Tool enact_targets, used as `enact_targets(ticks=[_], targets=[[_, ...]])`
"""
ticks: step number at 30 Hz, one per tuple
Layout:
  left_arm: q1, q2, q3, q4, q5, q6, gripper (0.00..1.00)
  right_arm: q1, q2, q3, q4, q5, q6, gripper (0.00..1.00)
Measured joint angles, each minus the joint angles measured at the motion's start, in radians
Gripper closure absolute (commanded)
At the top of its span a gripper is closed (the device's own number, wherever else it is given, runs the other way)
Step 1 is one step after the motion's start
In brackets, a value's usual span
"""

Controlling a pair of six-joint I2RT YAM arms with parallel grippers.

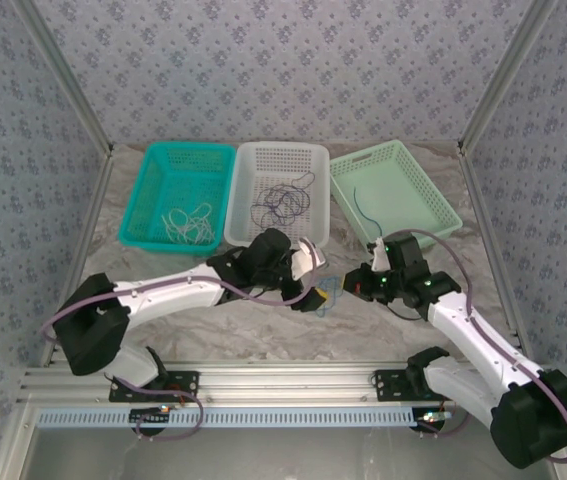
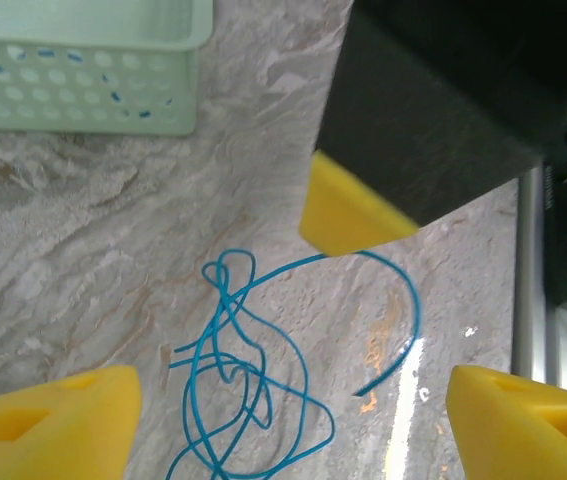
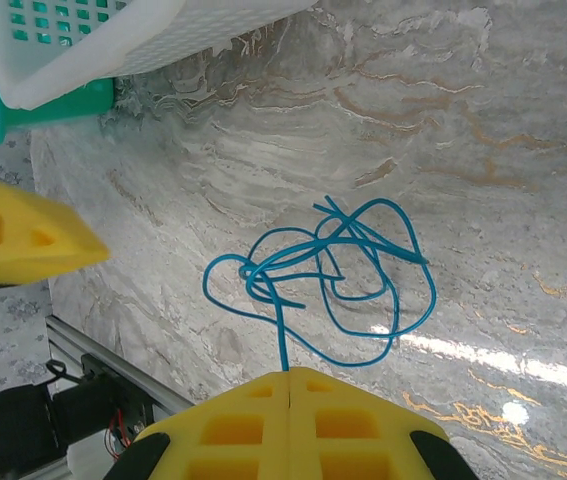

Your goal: Untangle the cables

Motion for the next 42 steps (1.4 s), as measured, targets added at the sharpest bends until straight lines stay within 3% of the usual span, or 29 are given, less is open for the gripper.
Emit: enact_targets(ticks=[8, 22, 25, 30, 31, 37, 38, 41, 42], targets=[[-0.001, -0.021, -0.004, 0.034, 0.080, -0.012, 0.23, -0.007, 0.000, 0.000, 0.000, -0.008, 0.005, 1.00], [-0.031, 0.130, 0.076, -0.001, 0.185, -0.023, 0.35, -0.021, 0.000, 0.000, 0.000, -0.014, 0.022, 1.00], [-0.031, 0.153, 0.100, -0.005, 0.193, -0.027, 0.53, -0.024, 0.000, 0.000, 0.001, -0.015, 0.023, 1.00], [-0.033, 0.178, 0.147, -0.017, 0.211, -0.024, 0.96, -0.025, 0.000, 0.000, 0.000, -0.015, 0.023, 1.00], [-0.033, 0.182, 0.157, -0.024, 0.215, -0.022, 1.00, -0.026, 0.000, 0.000, 0.001, -0.015, 0.024, 1.00], [-0.033, 0.187, 0.177, -0.049, 0.219, -0.009, 1.00, -0.031, 0.000, 0.000, 0.001, -0.020, 0.030, 1.00], [-0.033, 0.187, 0.177, -0.052, 0.219, -0.009, 1.00, -0.033, 0.000, 0.000, 0.001, -0.022, 0.030, 0.93], [-0.033, 0.187, 0.177, -0.056, 0.217, -0.011, 1.00, -0.035, -0.002, 0.000, -0.002, -0.018, 0.029, 0.43], [-0.033, 0.187, 0.177, -0.057, 0.212, -0.012, 1.00, -0.037, -0.008, 0.000, -0.008, -0.009, 0.021, 0.30]])
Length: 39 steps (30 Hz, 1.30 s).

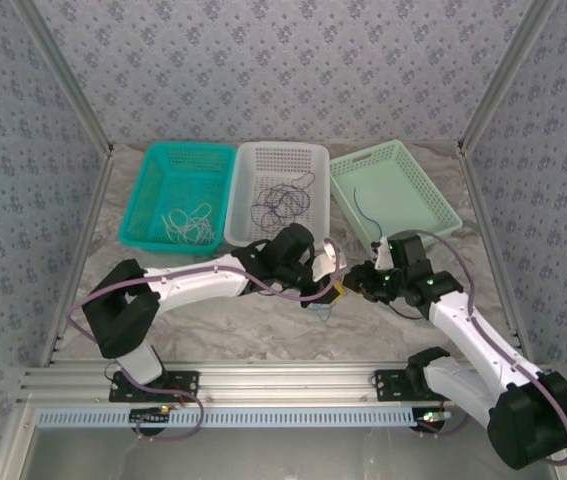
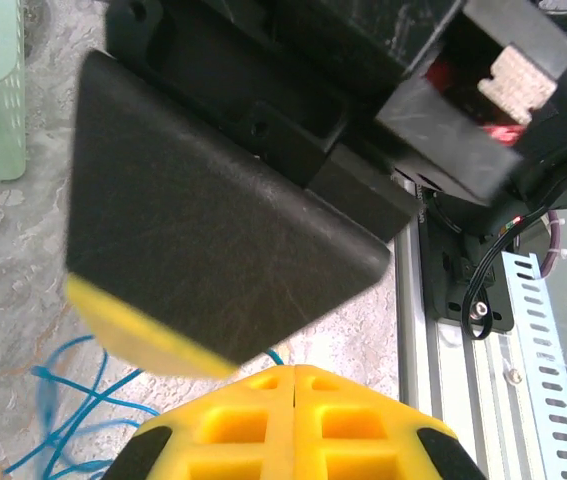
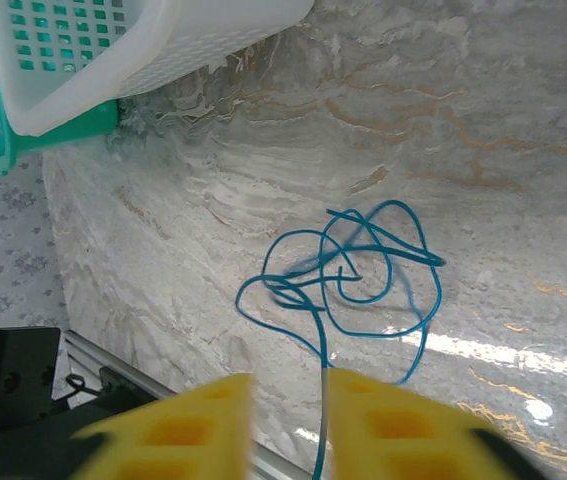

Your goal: Untangle the cables

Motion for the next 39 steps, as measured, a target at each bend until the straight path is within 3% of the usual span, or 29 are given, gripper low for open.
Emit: enact_targets(ticks=[2, 5, 9, 17, 22, 32, 36, 39], targets=[[0.000, -0.001, 0.001, -0.008, -0.011, -0.004, 1.00, -0.006, -0.026, 0.000, -0.024, 0.027, -0.018, 0.17], [0.000, -0.001, 0.026, -0.050, -0.029, -0.016, 1.00, -0.016, -0.101, 0.001, -0.064, 0.090, -0.064, 0.14], [0.007, -0.015, 0.065, -0.087, -0.023, -0.045, 1.00, -0.018, -0.243, 0.002, -0.101, 0.191, -0.168, 0.13], [0.089, -0.043, 0.138, -0.138, 0.051, -0.159, 1.00, -0.018, -0.417, -0.042, -0.080, 0.309, -0.342, 0.24], [0.117, -0.043, 0.198, -0.187, 0.097, -0.206, 1.00, 0.031, -0.418, -0.099, -0.012, 0.349, -0.419, 0.19], [0.121, -0.043, 0.206, -0.203, 0.161, -0.273, 1.00, 0.222, -0.387, -0.151, 0.237, 0.472, -0.535, 0.15], [0.123, -0.043, 0.206, -0.188, 0.180, -0.307, 1.00, 0.240, -0.310, -0.160, 0.354, 0.485, -0.556, 0.18], [0.132, -0.043, 0.206, -0.151, 0.200, -0.340, 1.00, 0.251, -0.232, -0.160, 0.426, 0.486, -0.571, 0.34]])
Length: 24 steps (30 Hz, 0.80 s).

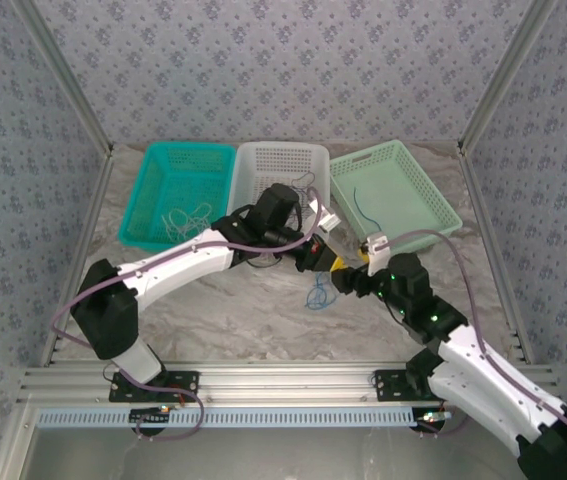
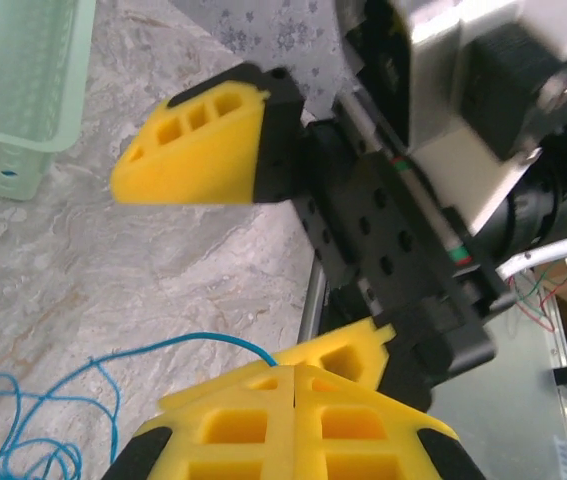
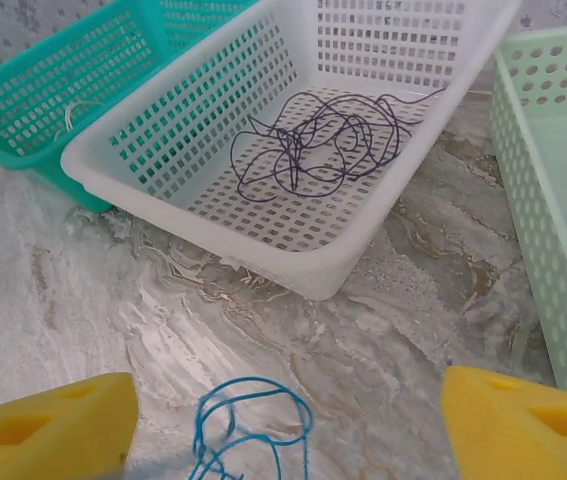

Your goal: Untangle the cables

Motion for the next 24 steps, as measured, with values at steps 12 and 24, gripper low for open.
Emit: enact_targets(ticks=[12, 24], targets=[[0.037, -0.068, -0.044, 0.203, 0.076, -0.174, 1.00, 0.010, 0.010, 0.000, 0.122, 0.016, -0.029, 0.51], [0.048, -0.090, -0.065, 0.254, 0.074, -0.212, 0.45, 0.019, 0.010, 0.063, 0.083, 0.019, -0.024, 1.00]])
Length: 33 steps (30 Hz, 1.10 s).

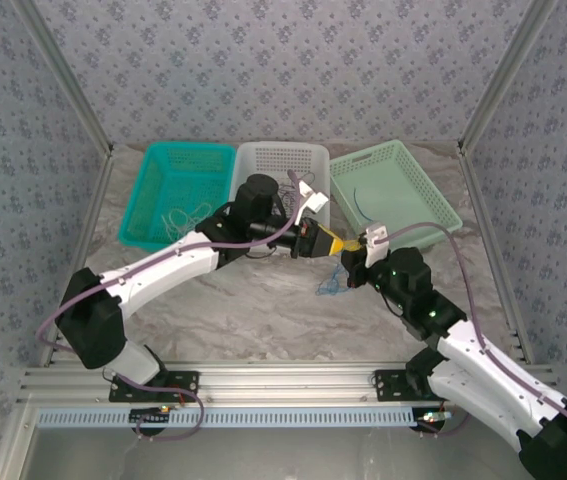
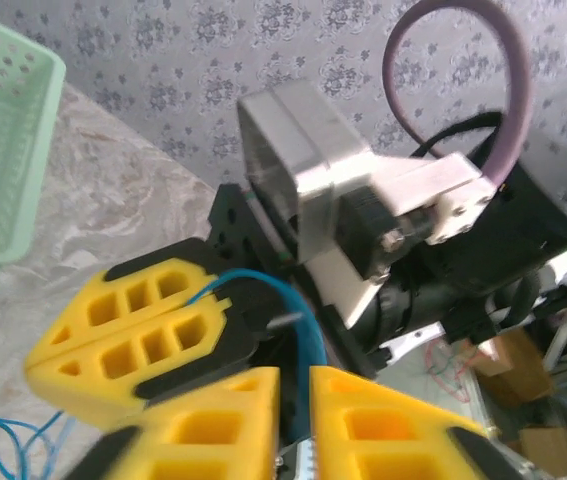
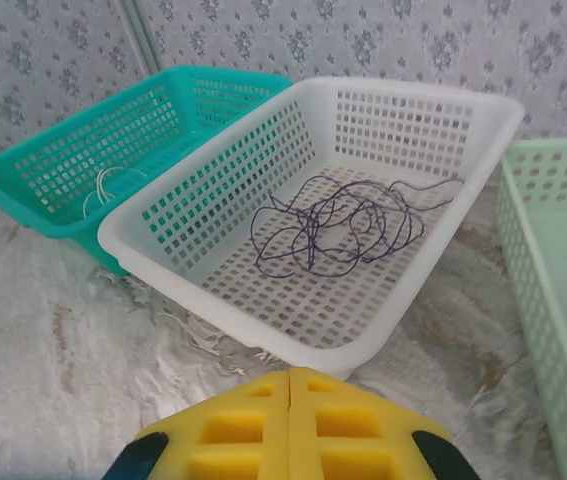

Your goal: Untangle the cables

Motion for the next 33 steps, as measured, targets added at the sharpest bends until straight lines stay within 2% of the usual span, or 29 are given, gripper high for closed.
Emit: enact_targets(ticks=[2, 8, 11, 14, 20, 28, 30, 33], targets=[[0.002, -0.018, -0.001, -0.011, -0.034, 0.018, 0.21, 0.000, 0.000, 0.040, -0.035, 0.008, 0.013, 1.00], [0.004, -0.185, -0.120, -0.018, -0.217, 0.126, 0.07, -0.027, 0.021, 0.203, -0.189, 0.025, 0.097, 1.00], [0.001, -0.262, -0.195, -0.007, -0.293, 0.179, 0.06, -0.049, 0.049, 0.288, -0.257, 0.006, 0.151, 1.00], [-0.029, -0.257, -0.221, 0.003, -0.337, 0.238, 0.06, -0.056, 0.076, 0.336, -0.282, -0.028, 0.203, 1.00], [-0.134, -0.119, -0.222, 0.041, -0.393, 0.342, 0.11, -0.055, 0.108, 0.349, -0.322, -0.088, 0.290, 1.00], [-0.146, -0.003, -0.222, 0.188, -0.467, 0.418, 0.17, -0.055, 0.085, 0.359, -0.324, -0.148, 0.385, 1.00], [-0.148, 0.015, -0.219, 0.224, -0.467, 0.432, 0.26, -0.055, 0.081, 0.369, -0.325, -0.164, 0.406, 1.00], [-0.152, 0.056, -0.188, 0.243, -0.459, 0.444, 0.48, -0.061, 0.074, 0.378, -0.336, -0.165, 0.432, 1.00]])
